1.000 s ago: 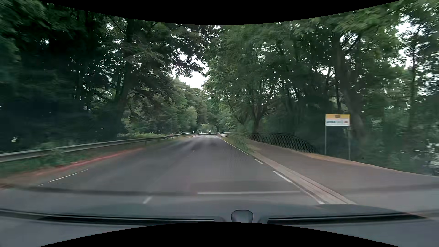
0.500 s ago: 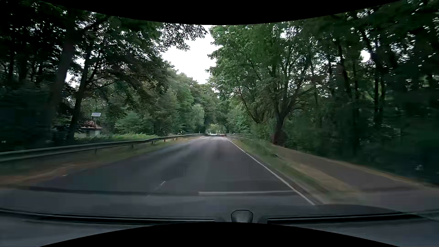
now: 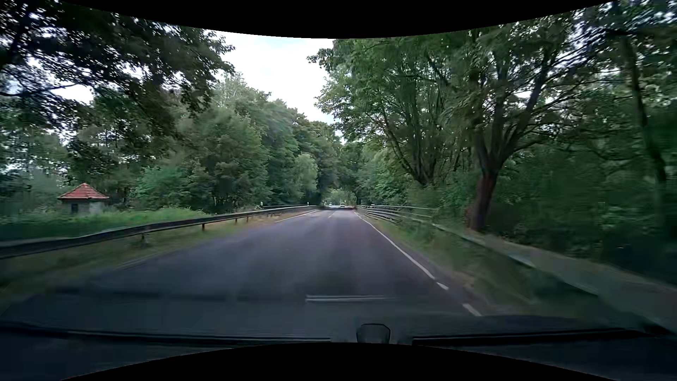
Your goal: Follow the waypoints while adhering to traffic rules and regulations
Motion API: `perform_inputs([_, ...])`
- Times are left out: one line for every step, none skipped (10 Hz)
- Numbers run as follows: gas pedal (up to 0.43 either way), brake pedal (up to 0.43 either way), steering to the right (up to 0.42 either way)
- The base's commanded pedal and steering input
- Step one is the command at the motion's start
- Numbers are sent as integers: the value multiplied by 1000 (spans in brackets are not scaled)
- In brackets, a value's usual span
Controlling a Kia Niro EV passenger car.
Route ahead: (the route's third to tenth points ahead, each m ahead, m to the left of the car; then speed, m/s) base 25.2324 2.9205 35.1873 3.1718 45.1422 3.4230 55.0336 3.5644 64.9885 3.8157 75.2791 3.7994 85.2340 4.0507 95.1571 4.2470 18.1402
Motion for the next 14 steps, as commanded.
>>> perform_inputs([177,0,-6])
perform_inputs([189,0,-4])
perform_inputs([189,0,-4])
perform_inputs([189,0,-3])
perform_inputs([189,0,-3])
perform_inputs([189,0,-2])
perform_inputs([189,0,-2])
perform_inputs([189,0,-1])
perform_inputs([189,0,-1])
perform_inputs([189,0,-1])
perform_inputs([189,0,-1])
perform_inputs([189,0,-1])
perform_inputs([189,0,-1])
perform_inputs([189,0,-1])
